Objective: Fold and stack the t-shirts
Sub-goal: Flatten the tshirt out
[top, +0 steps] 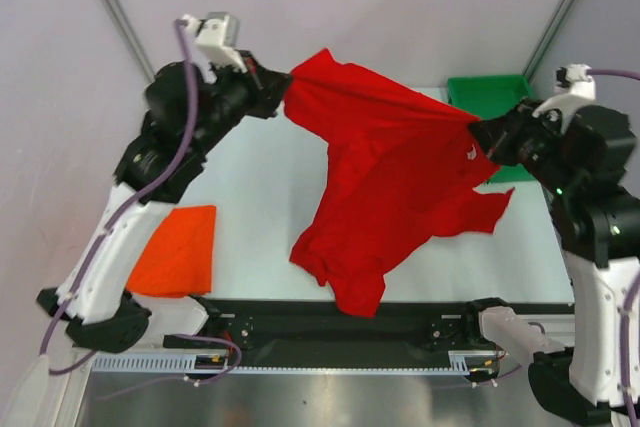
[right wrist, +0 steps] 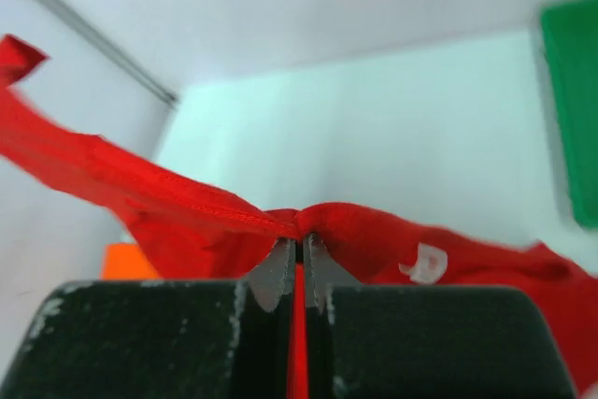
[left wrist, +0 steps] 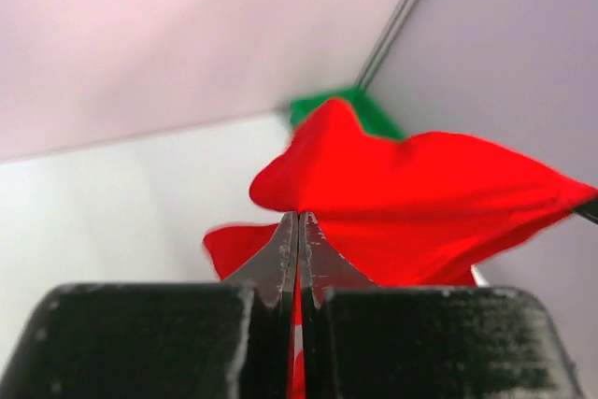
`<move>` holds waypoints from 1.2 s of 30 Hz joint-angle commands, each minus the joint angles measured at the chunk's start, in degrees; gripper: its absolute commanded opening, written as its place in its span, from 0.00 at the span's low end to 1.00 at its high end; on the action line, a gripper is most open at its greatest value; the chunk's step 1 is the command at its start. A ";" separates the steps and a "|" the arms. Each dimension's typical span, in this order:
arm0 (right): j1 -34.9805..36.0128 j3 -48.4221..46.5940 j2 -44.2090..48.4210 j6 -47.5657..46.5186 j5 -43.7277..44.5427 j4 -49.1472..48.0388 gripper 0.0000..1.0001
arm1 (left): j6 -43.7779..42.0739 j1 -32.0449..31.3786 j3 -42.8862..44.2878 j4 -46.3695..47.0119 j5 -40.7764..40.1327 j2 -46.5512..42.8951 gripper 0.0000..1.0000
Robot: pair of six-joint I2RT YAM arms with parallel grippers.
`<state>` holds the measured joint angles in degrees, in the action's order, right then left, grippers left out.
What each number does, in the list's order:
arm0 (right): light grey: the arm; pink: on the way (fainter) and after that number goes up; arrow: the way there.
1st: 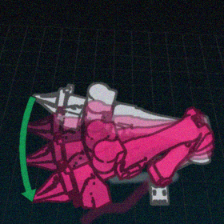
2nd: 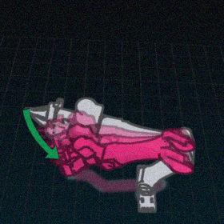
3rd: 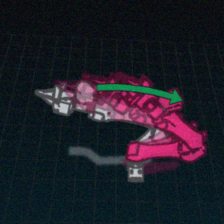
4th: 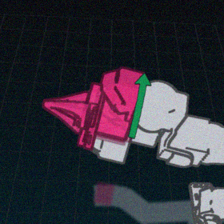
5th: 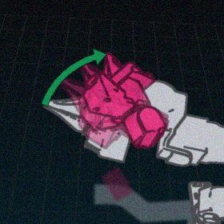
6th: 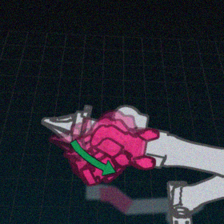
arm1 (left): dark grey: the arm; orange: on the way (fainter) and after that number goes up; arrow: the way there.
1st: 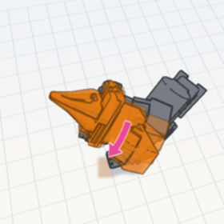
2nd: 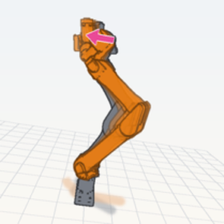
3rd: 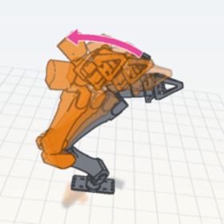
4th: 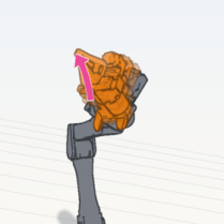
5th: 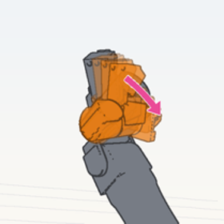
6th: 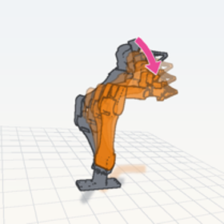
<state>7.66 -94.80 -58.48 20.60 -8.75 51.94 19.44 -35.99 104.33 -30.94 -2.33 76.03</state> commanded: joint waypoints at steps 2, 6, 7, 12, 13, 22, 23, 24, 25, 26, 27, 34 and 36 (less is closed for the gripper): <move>0.43 -6.00 0.48 1.72 -9.48 -1.22 0.00 | -0.81 -0.31 -3.70 0.44 -10.47 -7.29 0.00; 1.48 -4.79 -3.48 6.90 -12.52 -6.05 0.00 | -4.67 0.04 -5.10 0.97 -19.89 -10.90 0.01; 2.18 -1.30 -4.18 9.52 -11.91 -8.41 0.00 | -6.50 0.48 -5.37 0.97 -21.04 -10.82 0.00; 4.20 5.59 -16.00 15.26 -11.73 -31.44 0.00 | -9.24 8.20 -8.88 5.96 -20.62 -4.78 0.00; 5.07 3.16 -21.88 15.17 -9.98 -33.55 0.00 | -10.46 10.30 -10.10 9.46 -20.18 -1.10 0.00; 2.45 -19.52 -51.60 9.29 -1.62 -32.18 0.00 | -15.32 19.37 8.72 22.24 -15.44 31.83 0.00; 1.92 -22.06 -54.78 8.59 0.30 -30.95 0.00 | -14.88 19.99 11.91 21.72 -15.17 34.95 0.00; 0.61 -29.75 -57.68 7.54 0.66 -29.11 0.00 | -14.61 20.08 15.51 21.19 -15.08 37.93 0.00; 0.08 -34.35 -60.76 5.87 0.75 -23.70 0.00 | -14.61 20.17 23.38 18.22 -15.25 41.36 0.00; -0.54 -40.31 -67.66 5.16 0.41 -20.34 0.00 | -14.61 20.17 27.72 16.19 -15.77 46.53 0.00; -1.06 -49.42 -70.43 4.72 0.32 -17.00 0.01 | -14.35 20.17 31.85 14.08 -15.60 49.10 0.24; -2.13 -37.80 -67.84 4.63 1.19 -8.26 0.58 | -10.48 17.63 16.05 9.86 -10.34 39.13 0.70; -1.69 -31.70 -62.49 3.31 2.68 -7.13 0.59 | -9.43 16.04 6.82 8.62 -7.28 33.59 0.69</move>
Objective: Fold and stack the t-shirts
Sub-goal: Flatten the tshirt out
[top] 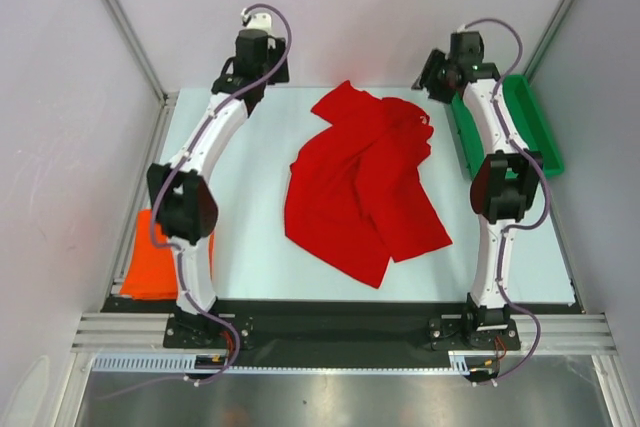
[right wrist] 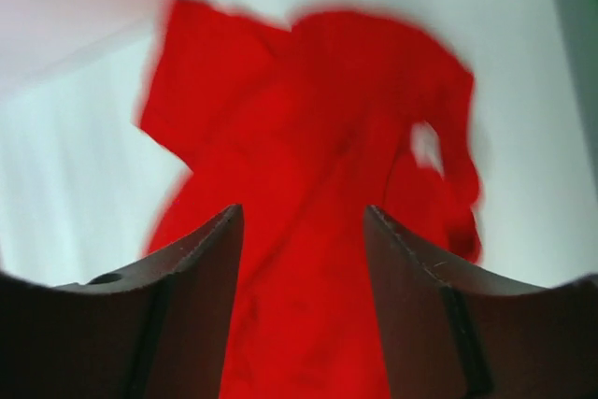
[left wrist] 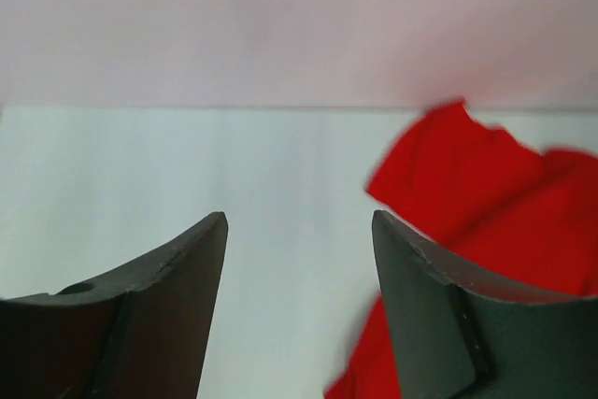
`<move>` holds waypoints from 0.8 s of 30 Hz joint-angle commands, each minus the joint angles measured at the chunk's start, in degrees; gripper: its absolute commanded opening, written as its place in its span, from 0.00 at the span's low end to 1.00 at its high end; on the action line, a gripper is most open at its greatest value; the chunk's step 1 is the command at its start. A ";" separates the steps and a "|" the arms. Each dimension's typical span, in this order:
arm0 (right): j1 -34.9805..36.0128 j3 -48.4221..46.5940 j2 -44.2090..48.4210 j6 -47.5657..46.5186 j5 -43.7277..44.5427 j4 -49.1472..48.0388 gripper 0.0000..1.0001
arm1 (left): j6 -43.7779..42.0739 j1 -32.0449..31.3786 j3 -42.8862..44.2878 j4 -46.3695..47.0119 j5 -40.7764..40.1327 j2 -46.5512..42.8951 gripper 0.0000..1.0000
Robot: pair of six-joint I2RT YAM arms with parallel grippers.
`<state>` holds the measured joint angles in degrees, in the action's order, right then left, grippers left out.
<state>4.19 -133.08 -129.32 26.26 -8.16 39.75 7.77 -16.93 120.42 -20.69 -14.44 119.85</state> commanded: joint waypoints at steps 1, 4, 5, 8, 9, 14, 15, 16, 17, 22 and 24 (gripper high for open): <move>1.96 12.52 10.38 -2.53 3.32 6.73 0.60 | 2.51 -4.76 -12.46 -2.68 6.16 -12.08 0.69; 2.93 23.61 19.17 -3.32 2.80 7.19 0.62 | 5.84 -8.63 -27.04 -3.39 9.68 -20.52 0.68; 3.37 30.61 21.45 -3.50 2.72 7.10 0.62 | 7.07 -9.43 -30.74 -3.48 11.17 -22.80 0.68; 4.16 45.64 31.55 -3.32 -0.36 5.70 0.63 | 14.80 -12.16 -43.40 -5.50 13.91 -29.31 0.74; 4.77 48.67 34.02 -3.50 -0.54 5.26 0.64 | 18.65 -12.86 -48.74 -6.46 13.91 -30.63 0.75; 4.87 64.94 49.41 -3.67 -2.64 4.73 0.67 | 27.02 -17.08 -61.78 -6.56 10.48 -37.85 0.79; 4.61 69.14 51.43 -3.67 -3.17 4.55 0.67 | 28.86 -17.26 -64.06 -6.47 9.87 -38.02 0.80; 4.34 70.75 53.10 -3.67 -3.87 4.55 0.67 | 29.49 -17.44 -64.69 -6.38 9.26 -38.03 0.81; 4.25 72.15 55.99 -3.67 -4.05 4.55 0.67 | 30.45 -17.35 -65.13 -6.21 7.95 -36.72 0.84; 2.41 76.82 61.11 -4.02 -6.25 5.60 0.68 | 31.34 -17.00 -64.09 -2.96 9.95 -28.29 0.80; 1.79 76.56 61.99 -4.73 -6.78 6.21 0.67 | 31.43 -16.47 -62.25 -2.69 11.26 -24.69 0.62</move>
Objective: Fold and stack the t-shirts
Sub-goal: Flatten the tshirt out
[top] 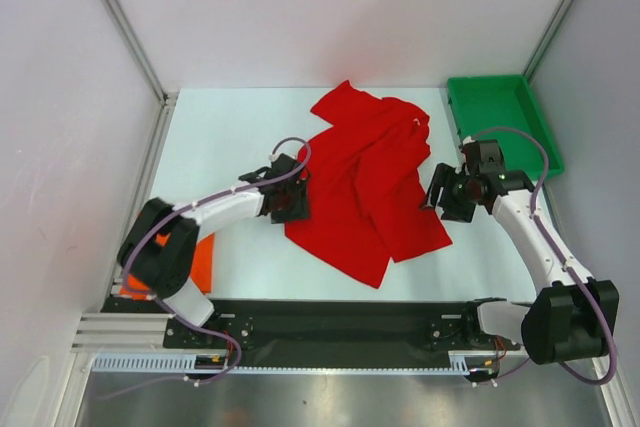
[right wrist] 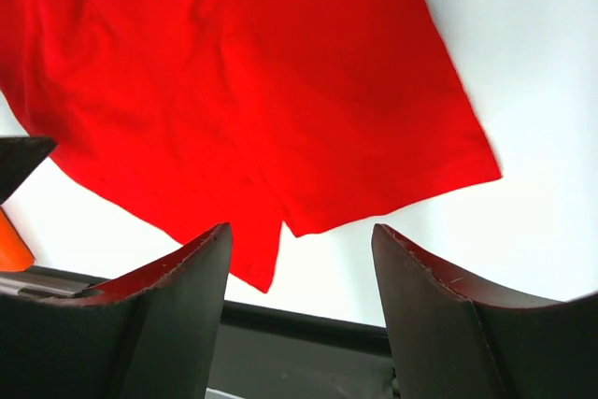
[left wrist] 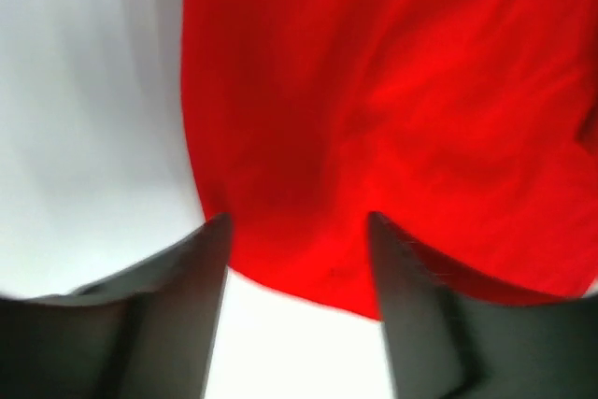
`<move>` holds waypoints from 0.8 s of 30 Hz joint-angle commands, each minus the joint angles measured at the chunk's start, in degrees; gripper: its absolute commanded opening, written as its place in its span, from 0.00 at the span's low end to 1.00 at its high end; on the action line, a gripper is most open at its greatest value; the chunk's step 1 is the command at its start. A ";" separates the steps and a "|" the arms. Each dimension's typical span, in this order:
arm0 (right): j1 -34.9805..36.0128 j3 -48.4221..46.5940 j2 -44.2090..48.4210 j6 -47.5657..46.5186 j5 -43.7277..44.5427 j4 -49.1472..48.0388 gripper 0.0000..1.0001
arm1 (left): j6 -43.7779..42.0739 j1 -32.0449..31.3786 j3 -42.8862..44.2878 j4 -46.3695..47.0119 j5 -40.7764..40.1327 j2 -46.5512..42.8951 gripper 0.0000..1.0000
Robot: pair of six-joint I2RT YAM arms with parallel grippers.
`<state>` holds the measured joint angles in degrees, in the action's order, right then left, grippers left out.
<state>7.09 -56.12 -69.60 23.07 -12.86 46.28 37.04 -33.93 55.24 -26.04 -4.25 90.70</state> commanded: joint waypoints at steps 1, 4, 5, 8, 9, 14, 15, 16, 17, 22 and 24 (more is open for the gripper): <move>-1.20 -0.57 2.54 -1.80 -1.47 0.03 0.67 | 2.25 1.06 3.38 2.66 1.09 5.10 0.51; -1.29 -1.45 2.72 -2.68 0.02 1.09 0.67 | 1.55 3.07 4.96 1.09 -1.10 6.16 0.10; -1.29 -1.28 2.81 -2.59 0.20 1.09 0.67 | 0.07 3.78 5.74 -0.31 -2.68 6.16 0.00; -1.12 -0.75 2.28 -2.33 0.12 1.35 0.67 | -5.80 6.85 10.40 -6.90 -14.26 3.36 0.01; -0.94 -0.66 1.93 -2.50 0.12 1.88 0.67 | -7.66 7.82 13.46 -8.92 -17.77 2.39 0.00; 0.02 -0.40 -3.51 -2.68 -0.67 3.11 0.67 | -20.39 16.52 24.19 -7.89 -17.08 3.15 0.28; 0.81 -0.22 -4.30 -2.59 -1.54 2.76 0.67 | -20.51 17.14 29.08 -11.02 -16.06 4.65 0.43; 1.25 -0.05 -5.10 -2.68 -1.90 2.50 0.66 | -20.51 17.15 30.96 -13.14 -16.05 6.15 0.55; 2.04 0.13 -6.67 -2.59 -2.25 2.06 0.66 | -20.51 16.88 31.85 -14.37 -15.01 6.94 0.60; 8.88 1.70 -9.76 2.58 -6.11 -3.38 0.63 | -13.94 13.46 19.66 -14.91 -11.14 -3.14 0.59; 11.44 2.85 -9.85 8.11 -7.78 -8.54 0.62 | -8.93 12.14 11.08 -14.91 -6.76 -10.32 0.57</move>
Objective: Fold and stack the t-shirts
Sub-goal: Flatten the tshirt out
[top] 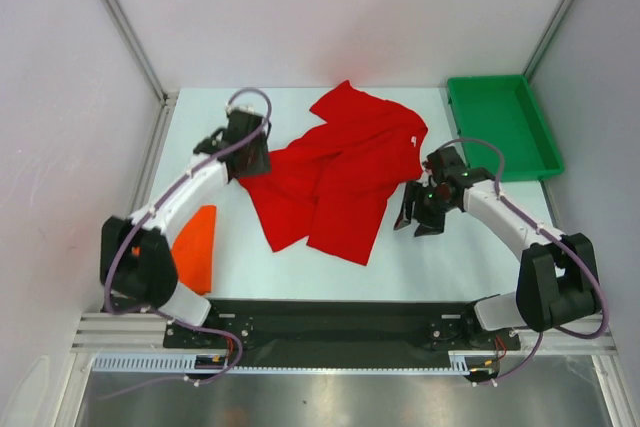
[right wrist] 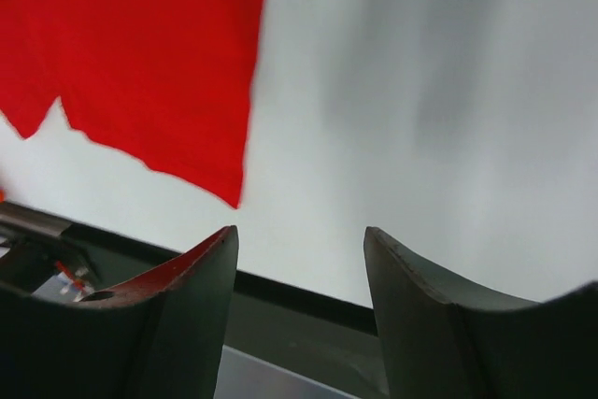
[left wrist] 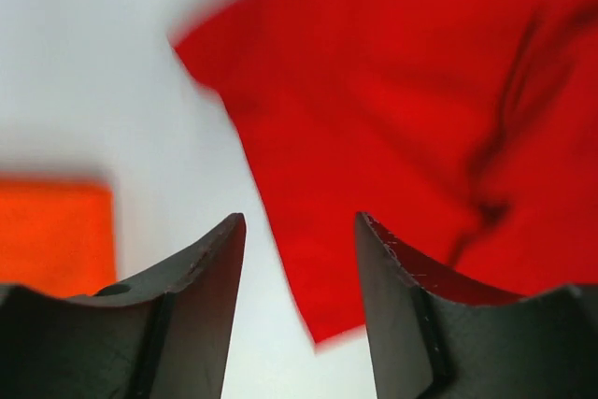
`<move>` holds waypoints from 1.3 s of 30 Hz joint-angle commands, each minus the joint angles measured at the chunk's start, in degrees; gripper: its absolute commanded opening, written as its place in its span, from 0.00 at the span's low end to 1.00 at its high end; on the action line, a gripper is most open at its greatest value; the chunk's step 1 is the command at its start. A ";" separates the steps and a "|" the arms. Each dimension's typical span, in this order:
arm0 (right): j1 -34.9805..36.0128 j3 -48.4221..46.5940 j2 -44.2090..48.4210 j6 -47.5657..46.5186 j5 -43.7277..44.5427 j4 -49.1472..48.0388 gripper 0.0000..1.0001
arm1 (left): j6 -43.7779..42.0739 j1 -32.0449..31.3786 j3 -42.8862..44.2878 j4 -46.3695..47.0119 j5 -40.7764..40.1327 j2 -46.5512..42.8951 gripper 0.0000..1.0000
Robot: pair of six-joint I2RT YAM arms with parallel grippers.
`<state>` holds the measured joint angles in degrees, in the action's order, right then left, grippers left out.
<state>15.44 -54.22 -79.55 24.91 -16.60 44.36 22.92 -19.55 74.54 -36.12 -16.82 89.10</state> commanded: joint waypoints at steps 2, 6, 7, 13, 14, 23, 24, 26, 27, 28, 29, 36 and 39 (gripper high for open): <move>6.25 2.35 0.36 11.53 -3.88 -9.89 0.61 | 13.06 -3.39 -15.09 -3.62 10.64 -14.02 0.54; 10.30 3.06 -0.42 14.64 -2.39 -15.08 0.61 | 26.28 -5.32 -32.14 3.85 17.70 -23.78 0.48; 11.01 2.89 -1.04 14.82 -2.38 -15.00 0.61 | 28.13 -5.41 -33.66 4.38 16.91 -25.97 0.44; 14.44 3.32 -2.90 16.13 -1.07 -14.30 0.60 | 34.29 -5.94 -37.71 5.18 17.78 -23.02 0.59; 14.96 3.59 -2.81 16.40 -0.72 -14.47 0.60 | 36.21 -5.85 -38.41 5.27 18.31 -21.09 0.60; 17.43 4.64 -2.54 18.51 1.13 -15.09 0.60 | 36.41 -5.85 -39.83 9.93 18.05 -15.98 0.46; 17.52 4.73 -2.54 18.60 1.31 -15.09 0.60 | 36.67 -5.94 -40.17 9.93 18.14 -15.45 0.45; 17.87 4.82 -2.72 19.12 1.57 -15.44 0.60 | 36.93 -5.85 -40.44 10.10 17.96 -15.01 0.44; 18.04 4.82 -2.98 19.21 1.66 -15.44 0.60 | 36.85 -5.85 -40.79 10.10 17.70 -14.57 0.44; 18.31 4.73 -3.07 19.30 1.83 -15.53 0.60 | 36.85 -5.94 -40.79 10.19 17.61 -13.70 0.45; 18.57 4.56 -3.16 19.39 2.18 -15.62 0.60 | 36.67 -5.85 -40.79 10.45 17.70 -13.08 0.45; 20.41 4.64 -5.79 24.39 4.91 -15.53 0.60 | 34.74 -5.67 -39.74 11.77 15.34 -10.70 0.22; 21.21 5.61 -6.85 30.62 5.70 -17.81 0.54 | 31.15 -5.58 -37.64 10.72 12.43 -13.07 0.00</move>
<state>35.79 -49.47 -85.67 49.12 -12.91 29.28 57.65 -25.06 34.81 -24.32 0.84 77.10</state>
